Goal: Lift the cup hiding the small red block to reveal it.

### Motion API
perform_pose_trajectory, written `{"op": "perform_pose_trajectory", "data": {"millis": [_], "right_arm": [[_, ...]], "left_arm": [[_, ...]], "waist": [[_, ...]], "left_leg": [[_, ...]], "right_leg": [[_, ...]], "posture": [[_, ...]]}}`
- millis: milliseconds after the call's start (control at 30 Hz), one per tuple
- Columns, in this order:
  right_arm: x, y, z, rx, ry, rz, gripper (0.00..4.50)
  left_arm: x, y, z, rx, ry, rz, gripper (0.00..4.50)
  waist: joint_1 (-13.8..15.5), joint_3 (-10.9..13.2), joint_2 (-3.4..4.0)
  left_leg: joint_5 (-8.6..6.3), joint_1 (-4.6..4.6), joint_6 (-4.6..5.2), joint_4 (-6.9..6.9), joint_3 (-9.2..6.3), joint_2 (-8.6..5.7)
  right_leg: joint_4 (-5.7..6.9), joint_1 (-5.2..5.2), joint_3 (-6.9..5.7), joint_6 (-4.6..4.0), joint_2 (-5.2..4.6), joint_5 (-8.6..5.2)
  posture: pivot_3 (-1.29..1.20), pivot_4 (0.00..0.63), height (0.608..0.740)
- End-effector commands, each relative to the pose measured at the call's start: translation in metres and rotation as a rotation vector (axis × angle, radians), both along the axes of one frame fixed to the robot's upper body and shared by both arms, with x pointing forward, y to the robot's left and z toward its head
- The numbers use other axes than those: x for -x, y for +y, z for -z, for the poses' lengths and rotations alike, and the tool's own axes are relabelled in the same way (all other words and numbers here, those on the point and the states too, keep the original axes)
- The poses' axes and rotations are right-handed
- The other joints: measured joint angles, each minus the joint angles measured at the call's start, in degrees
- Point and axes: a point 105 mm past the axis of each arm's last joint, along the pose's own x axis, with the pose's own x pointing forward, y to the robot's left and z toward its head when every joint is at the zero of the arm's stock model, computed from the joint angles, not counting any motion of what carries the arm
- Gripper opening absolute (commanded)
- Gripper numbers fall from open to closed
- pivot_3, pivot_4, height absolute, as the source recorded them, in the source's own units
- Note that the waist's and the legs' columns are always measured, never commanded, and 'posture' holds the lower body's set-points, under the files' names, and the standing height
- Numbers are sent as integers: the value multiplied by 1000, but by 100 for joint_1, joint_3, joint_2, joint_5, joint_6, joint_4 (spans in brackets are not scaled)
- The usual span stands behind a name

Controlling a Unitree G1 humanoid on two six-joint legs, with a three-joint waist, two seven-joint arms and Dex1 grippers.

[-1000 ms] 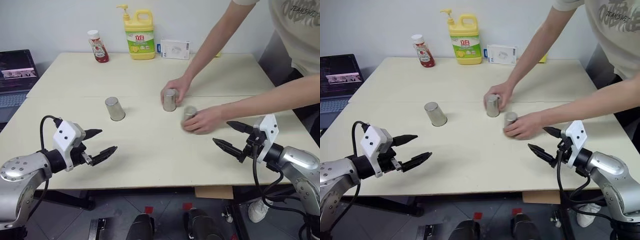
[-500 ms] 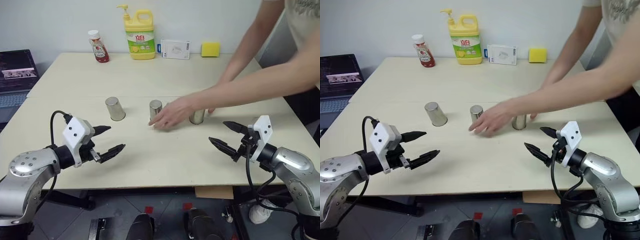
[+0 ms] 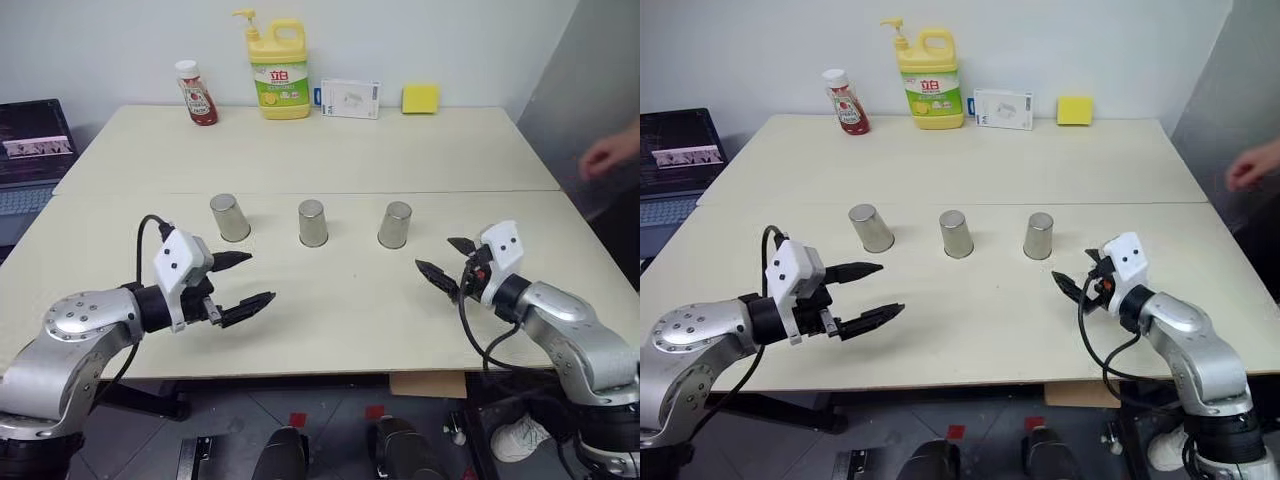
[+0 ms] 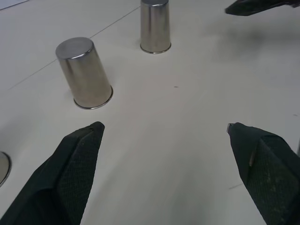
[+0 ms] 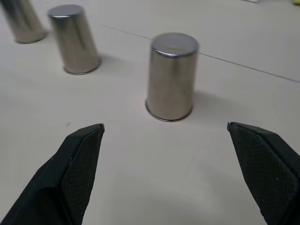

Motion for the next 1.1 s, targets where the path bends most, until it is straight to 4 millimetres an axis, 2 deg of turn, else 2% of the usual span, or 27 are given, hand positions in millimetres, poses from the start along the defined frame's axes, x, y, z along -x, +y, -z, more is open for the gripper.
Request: {"op": "perform_pose_trajectory", "data": {"millis": [33, 233, 400, 800, 867, 900, 1000, 1033, 1100], "right_arm": [[-30, 7, -6, -63, -19, 72, 4467], [-65, 29, -4, -146, 12, 74, 4467], [-78, 49, -7, -193, 38, 11, 4467], [-100, 65, -6, -122, -20, 14, 4467], [-102, 64, -7, -121, -39, 26, 4103], [-102, 64, -8, -125, -47, 25, 4082], [-101, 66, -13, -143, -68, 15, 3388], [-99, 67, -16, -147, -85, 6, 3000], [-95, 68, -26, -149, -127, -10, 2718]], "left_arm": [[2, -10, -6, -22, -36, 56, 4500], [1, -10, -4, -29, -36, 62, 4500], [4, -2, -3, -38, -34, 50, 4500], [3, -4, -4, -36, -38, 31, 4500], [3, -4, -5, -36, -40, 26, 4500], [3, -4, -5, -36, -40, 24, 4500], [3, -4, -5, -35, -40, 22, 4500], [3, -4, -5, -35, -40, 21, 4500], [3, -5, -5, -33, -39, 21, 4500]], "waist": [[-36, 0, 0], [-90, 2, 3], [-90, 2, 4], [-101, 3, 5], [-101, 3, 5], [-101, 3, 5], [-101, 3, 6], [-101, 3, 6], [-100, 3, 6]], "left_leg": [[0, 0, 0, -1, 2, 0], [0, -2, 0, -3, -1, 1], [0, -7, 1, -5, -1, 0], [0, -7, 1, -4, -1, 1], [0, -8, 1, -4, -1, 1], [0, -8, 1, -4, -1, 1], [0, -9, 1, -5, 0, 0], [0, -9, 1, -5, -1, 1], [0, -9, 1, -5, -1, 1]], "right_leg": [[1, -2, 2, 0, 0, 0], [6, -6, -1, -1, 4, 1], [3, -10, 0, -27, 3, 16], [7, -13, -1, -29, 3, 17], [7, -13, 0, -29, 3, 17], [6, -13, 0, -30, 3, 18], [5, -14, 1, -30, 2, 18], [6, -15, 1, -30, 2, 18], [6, -15, 0, -30, 2, 18]], "posture": [[0, 150, 740], [0, 150, 740], [0, 150, 740], [0, 150, 740], [0, 150, 740], [0, 150, 740], [0, 150, 740], [0, 150, 740], [0, 150, 740]]}}
